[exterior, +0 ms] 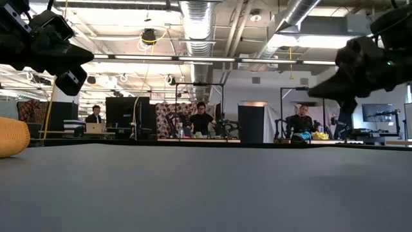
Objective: Roll towel
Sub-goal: Return to Home Position
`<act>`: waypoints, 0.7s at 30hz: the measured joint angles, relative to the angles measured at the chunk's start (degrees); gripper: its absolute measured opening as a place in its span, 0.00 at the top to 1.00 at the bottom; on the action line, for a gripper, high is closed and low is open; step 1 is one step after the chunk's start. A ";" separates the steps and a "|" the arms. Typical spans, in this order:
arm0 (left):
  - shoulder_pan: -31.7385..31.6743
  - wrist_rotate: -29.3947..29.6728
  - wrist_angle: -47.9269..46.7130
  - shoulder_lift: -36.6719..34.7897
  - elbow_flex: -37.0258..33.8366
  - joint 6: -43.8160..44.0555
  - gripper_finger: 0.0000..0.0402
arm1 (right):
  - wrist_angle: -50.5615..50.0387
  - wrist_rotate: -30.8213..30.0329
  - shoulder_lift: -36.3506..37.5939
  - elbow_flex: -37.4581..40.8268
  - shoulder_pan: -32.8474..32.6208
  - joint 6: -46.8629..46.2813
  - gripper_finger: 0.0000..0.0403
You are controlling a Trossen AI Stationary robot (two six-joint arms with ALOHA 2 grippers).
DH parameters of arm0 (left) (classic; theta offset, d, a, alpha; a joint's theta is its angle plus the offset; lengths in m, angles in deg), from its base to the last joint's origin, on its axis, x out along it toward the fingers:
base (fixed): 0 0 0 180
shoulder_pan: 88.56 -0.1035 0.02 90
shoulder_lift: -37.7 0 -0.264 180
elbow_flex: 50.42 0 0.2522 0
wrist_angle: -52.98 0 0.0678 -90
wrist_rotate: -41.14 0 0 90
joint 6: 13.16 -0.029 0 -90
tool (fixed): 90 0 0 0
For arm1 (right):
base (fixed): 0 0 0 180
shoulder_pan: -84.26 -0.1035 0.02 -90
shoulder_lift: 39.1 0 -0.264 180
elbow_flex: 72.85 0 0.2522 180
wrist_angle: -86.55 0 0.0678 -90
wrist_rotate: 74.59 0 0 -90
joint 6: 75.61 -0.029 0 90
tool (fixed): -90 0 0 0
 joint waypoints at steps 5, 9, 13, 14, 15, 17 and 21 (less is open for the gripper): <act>0.00 0.09 -0.12 0.00 0.04 0.04 1.00 | -12.31 0.05 7.94 0.00 0.33 3.36 0.95; 0.00 0.21 -0.12 0.00 0.07 0.07 1.00 | -14.24 0.85 11.80 -0.25 1.68 8.38 0.94; 0.00 0.20 -0.14 0.00 0.07 0.07 1.00 | -14.52 1.85 12.52 -0.26 2.40 15.65 0.94; 0.00 0.20 -0.14 0.00 0.07 0.07 1.00 | -14.63 1.87 12.41 -0.26 2.40 16.75 0.94; 0.02 0.20 -0.14 0.00 0.07 0.07 1.00 | -14.65 1.93 12.29 -0.26 2.40 17.38 0.94; 0.01 0.20 -0.14 0.00 0.07 0.07 1.00 | -14.73 1.93 12.28 -0.26 2.40 17.44 0.94; 0.02 0.20 -0.14 0.00 0.07 0.07 1.00 | -14.83 1.93 12.28 -0.26 2.40 17.53 0.94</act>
